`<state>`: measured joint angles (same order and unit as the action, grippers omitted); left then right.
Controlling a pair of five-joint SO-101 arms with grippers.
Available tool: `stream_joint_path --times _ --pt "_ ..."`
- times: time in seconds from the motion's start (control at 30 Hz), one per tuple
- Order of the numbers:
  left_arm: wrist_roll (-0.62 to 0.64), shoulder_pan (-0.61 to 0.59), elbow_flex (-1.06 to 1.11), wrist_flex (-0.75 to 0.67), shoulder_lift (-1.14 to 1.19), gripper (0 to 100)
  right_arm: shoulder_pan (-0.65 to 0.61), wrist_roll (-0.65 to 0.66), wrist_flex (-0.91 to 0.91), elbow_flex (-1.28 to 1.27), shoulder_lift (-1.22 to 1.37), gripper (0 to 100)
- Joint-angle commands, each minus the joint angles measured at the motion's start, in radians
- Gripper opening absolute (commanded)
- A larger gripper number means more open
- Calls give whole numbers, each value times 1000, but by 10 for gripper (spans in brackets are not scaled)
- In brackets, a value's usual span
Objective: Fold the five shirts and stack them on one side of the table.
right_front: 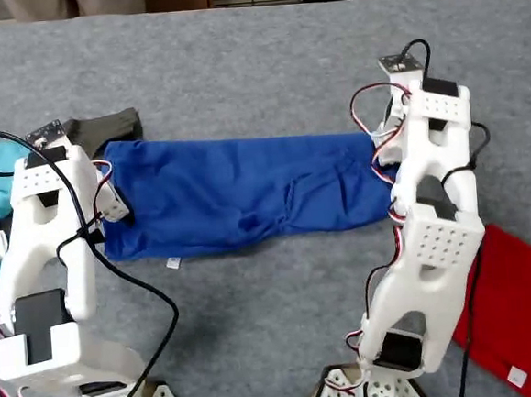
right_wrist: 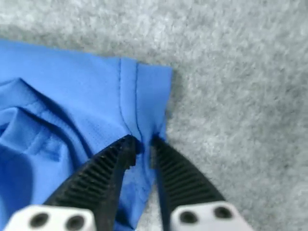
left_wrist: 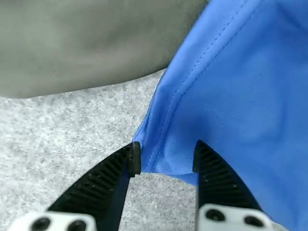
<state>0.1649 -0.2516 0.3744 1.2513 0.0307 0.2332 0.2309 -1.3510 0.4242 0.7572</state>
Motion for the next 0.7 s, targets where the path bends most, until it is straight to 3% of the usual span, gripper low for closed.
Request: stream_joint_path --times 0.0,0.27,0.43,0.67 --pt "9 -28 -46 11 -8 192 5 6 -57 99 54 5" --pt "6 -109 -46 11 -8 192 116 6 -48 183 81 3" --pt "6 -100 -60 11 -8 193 194 6 -38 236 82 3" --pt "12 -86 -173 66 -1 197 211 41 -20 243 82 4"
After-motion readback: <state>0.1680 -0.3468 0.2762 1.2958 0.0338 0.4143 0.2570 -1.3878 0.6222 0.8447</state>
